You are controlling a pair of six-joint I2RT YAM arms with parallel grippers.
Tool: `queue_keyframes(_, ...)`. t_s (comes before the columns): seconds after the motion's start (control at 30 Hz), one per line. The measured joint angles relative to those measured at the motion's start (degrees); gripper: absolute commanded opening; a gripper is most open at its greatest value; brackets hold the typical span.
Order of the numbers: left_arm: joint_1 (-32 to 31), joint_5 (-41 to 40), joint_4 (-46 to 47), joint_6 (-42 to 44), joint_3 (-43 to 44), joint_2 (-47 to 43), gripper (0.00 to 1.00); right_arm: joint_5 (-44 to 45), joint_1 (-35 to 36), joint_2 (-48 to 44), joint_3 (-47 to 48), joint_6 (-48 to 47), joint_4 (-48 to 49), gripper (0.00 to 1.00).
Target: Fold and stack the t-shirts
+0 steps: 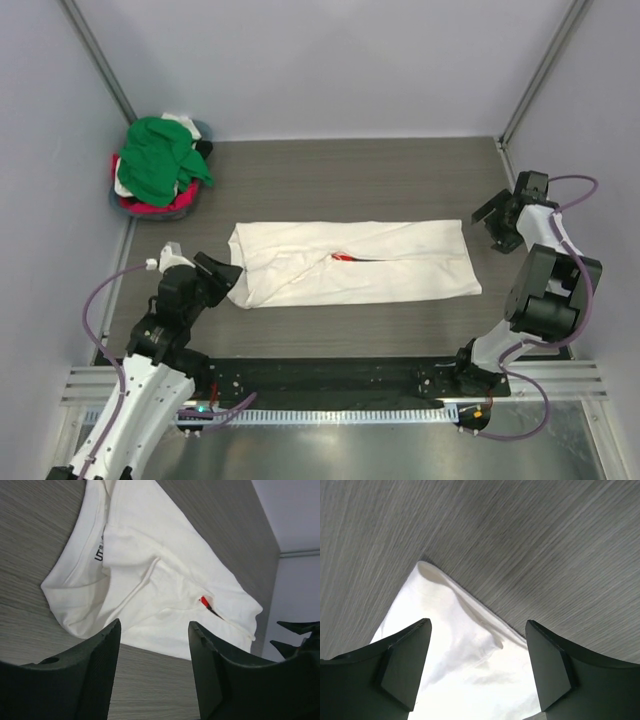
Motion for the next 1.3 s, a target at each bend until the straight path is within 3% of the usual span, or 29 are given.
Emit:
queue_keyframes(0.1,0.0,-1.3,-2.2,-1.0,0.0,-5.0,0.54,-1.6,0.9,-0.6,0.4,0.3,0.0,0.81)
queue_keyframes(0.23,0.0,-1.8,-2.3,-1.1,0.1,-1.5,0.47,-2.6,5.2,-2.4,1.3,0.5,0.1,0.80)
queue_keyframes(0.33,0.0,-0.9,0.5,-0.9,0.3,6.8,0.44,-3.2,11.9,-3.2,2.1,0.3,1.0,0.79)
queue_keyframes(0.5,-1.7,1.1,6.3,0.8,5.1,28.2,0.40,-5.6,21.3,-1.5,2.3,-0.5,3.4,0.78)
queue_keyframes(0.77,-5.8,2.8,13.8,2.8,14.4,51.7,0.33,-1.7,20.3,5.5,-1.8,-1.9,3.4,0.77)
queue_keyframes(1.07,-5.9,1.8,15.3,3.1,21.7,64.5,0.30,2.7,20.5,3.8,-7.3,-2.3,5.3,0.76)
queue_keyframes(1.2,-5.4,1.1,13.5,3.8,30.6,72.2,0.30,2.5,21.6,-1.6,-13.7,-1.0,7.9,0.77)
queue_keyframes(1.3,-5.1,0.7,10.7,4.8,43.3,81.7,0.30,-0.3,23.9,-6.4,-19.0,1.1,9.9,0.77)
